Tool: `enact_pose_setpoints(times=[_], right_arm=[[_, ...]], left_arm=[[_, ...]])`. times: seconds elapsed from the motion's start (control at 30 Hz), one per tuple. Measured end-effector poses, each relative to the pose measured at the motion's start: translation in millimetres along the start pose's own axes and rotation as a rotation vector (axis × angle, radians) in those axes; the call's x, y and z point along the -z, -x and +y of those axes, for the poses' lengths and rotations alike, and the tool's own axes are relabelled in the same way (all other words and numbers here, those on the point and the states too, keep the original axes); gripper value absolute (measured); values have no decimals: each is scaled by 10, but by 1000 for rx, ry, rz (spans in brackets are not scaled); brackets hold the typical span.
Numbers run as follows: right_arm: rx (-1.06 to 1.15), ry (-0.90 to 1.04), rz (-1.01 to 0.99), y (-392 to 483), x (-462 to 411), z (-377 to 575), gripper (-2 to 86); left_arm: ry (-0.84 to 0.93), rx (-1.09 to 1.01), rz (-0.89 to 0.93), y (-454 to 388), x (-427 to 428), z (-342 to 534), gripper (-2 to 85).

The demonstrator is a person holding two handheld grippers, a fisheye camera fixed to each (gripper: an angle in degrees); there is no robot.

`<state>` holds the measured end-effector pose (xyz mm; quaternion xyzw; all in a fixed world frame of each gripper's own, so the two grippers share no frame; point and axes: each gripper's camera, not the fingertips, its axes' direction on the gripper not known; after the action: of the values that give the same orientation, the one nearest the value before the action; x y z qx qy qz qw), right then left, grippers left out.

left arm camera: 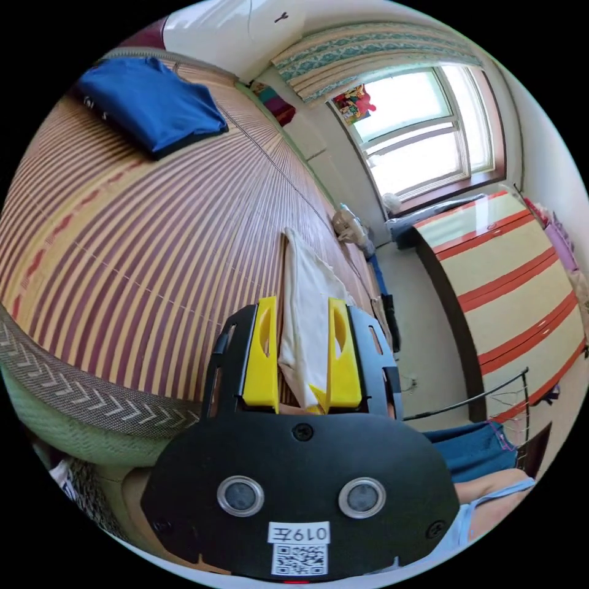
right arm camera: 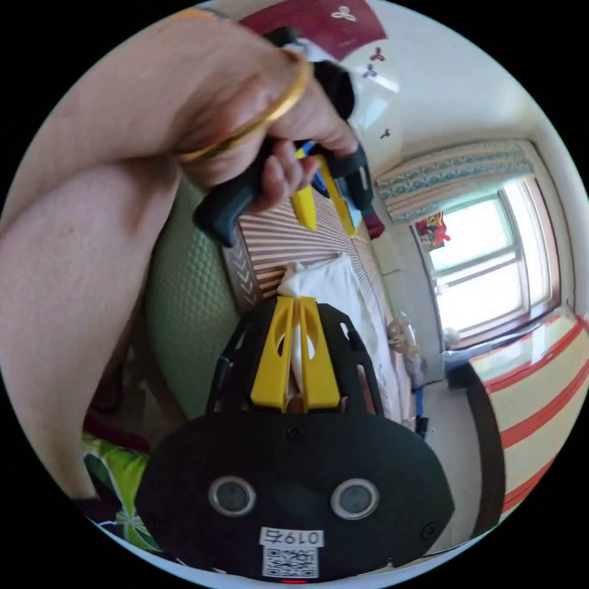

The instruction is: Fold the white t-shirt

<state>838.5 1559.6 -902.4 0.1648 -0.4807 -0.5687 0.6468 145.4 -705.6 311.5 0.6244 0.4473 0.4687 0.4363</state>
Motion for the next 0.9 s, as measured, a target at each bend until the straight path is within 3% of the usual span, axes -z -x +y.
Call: enact_pose_setpoints(times=[0.27,0.9], right_arm=[[-334,-68,-182,-736,24,169,-3],[-416,-181,-189,-1159,295,604,-9]], left_arm=[[115,114,64,152,-449,-558,129],[222,131,-74,30,-2357,-2307,86]])
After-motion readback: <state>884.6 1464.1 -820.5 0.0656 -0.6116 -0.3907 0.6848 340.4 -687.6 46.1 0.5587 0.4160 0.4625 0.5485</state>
